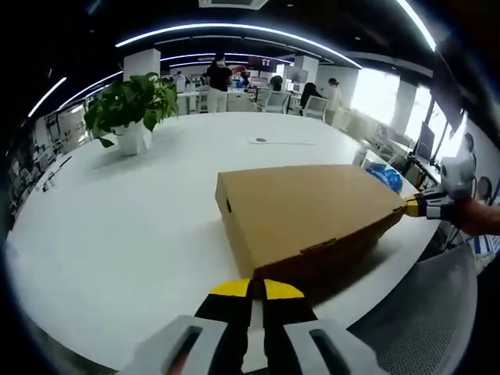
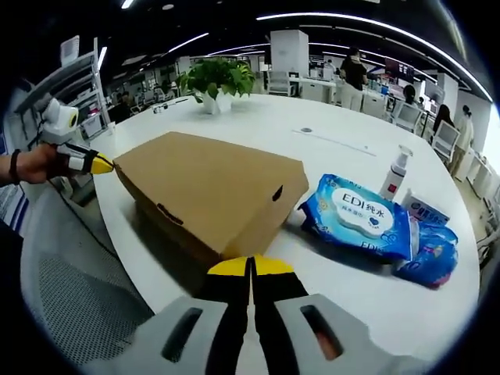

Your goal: Operate the shoe box by opening the lid, removing the specified soft item, and placing it in the target area until the item is outside and the box remains undamaged.

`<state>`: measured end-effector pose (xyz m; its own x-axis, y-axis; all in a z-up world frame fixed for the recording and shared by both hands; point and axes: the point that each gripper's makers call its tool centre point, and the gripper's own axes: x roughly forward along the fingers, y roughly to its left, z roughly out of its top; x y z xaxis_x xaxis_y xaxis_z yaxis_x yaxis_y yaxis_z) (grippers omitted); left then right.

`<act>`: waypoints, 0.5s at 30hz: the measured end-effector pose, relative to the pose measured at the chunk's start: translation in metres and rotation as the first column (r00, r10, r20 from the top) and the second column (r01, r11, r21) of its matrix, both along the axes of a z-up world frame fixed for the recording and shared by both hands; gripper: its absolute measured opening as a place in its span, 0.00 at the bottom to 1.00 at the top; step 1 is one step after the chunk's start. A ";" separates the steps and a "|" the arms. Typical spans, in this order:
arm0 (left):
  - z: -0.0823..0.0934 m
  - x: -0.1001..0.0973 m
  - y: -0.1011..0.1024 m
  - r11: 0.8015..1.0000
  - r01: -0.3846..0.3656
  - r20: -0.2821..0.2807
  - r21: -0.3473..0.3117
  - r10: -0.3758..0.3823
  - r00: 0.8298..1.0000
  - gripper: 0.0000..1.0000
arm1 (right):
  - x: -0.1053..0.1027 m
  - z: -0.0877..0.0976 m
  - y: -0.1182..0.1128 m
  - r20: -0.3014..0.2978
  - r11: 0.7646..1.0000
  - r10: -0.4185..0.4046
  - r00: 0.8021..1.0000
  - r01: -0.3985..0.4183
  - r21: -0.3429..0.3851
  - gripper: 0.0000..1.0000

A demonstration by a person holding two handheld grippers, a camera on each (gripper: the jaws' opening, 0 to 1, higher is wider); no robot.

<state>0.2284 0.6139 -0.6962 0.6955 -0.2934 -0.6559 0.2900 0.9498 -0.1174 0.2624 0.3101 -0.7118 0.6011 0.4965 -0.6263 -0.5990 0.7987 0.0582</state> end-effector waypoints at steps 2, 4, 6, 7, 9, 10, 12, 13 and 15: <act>0.000 0.000 0.001 1.000 -0.002 0.000 0.000 0.002 1.000 0.03 | -0.001 -0.002 -0.001 -0.005 1.000 -0.002 1.000 0.002 -0.002 0.00; 0.000 0.000 0.001 1.000 -0.004 0.001 -0.001 0.004 1.000 0.03 | -0.001 -0.002 -0.003 -0.007 1.000 -0.006 1.000 0.006 -0.003 0.00; 0.001 0.001 0.001 1.000 -0.009 0.003 -0.004 0.009 1.000 0.03 | -0.001 -0.002 -0.004 -0.008 1.000 -0.007 1.000 0.007 -0.004 0.00; 0.002 0.001 0.002 1.000 -0.013 0.006 -0.007 0.013 1.000 0.03 | -0.001 -0.002 -0.005 -0.007 1.000 -0.010 1.000 0.010 -0.005 0.00; 0.003 0.002 0.003 1.000 -0.018 0.009 -0.011 0.018 1.000 0.03 | 0.000 -0.001 -0.008 -0.006 1.000 -0.016 1.000 0.016 -0.003 0.00; 0.004 0.003 0.004 1.000 -0.022 0.012 -0.013 0.022 1.000 0.03 | 0.001 0.001 -0.010 -0.004 1.000 -0.021 1.000 0.021 -0.002 0.00; 0.007 0.004 0.005 0.999 -0.033 0.013 -0.025 0.033 0.999 0.03 | 0.003 0.005 -0.014 -0.001 0.999 -0.037 0.999 0.037 0.008 0.00; 0.008 0.004 0.006 0.999 -0.042 0.016 -0.031 0.042 0.999 0.03 | 0.004 0.006 -0.016 0.002 0.999 -0.042 0.999 0.042 0.009 0.00; 0.011 0.005 0.009 0.996 -0.071 0.020 -0.061 0.072 0.997 0.03 | 0.006 0.010 -0.021 0.010 0.999 -0.053 0.999 0.053 0.007 0.00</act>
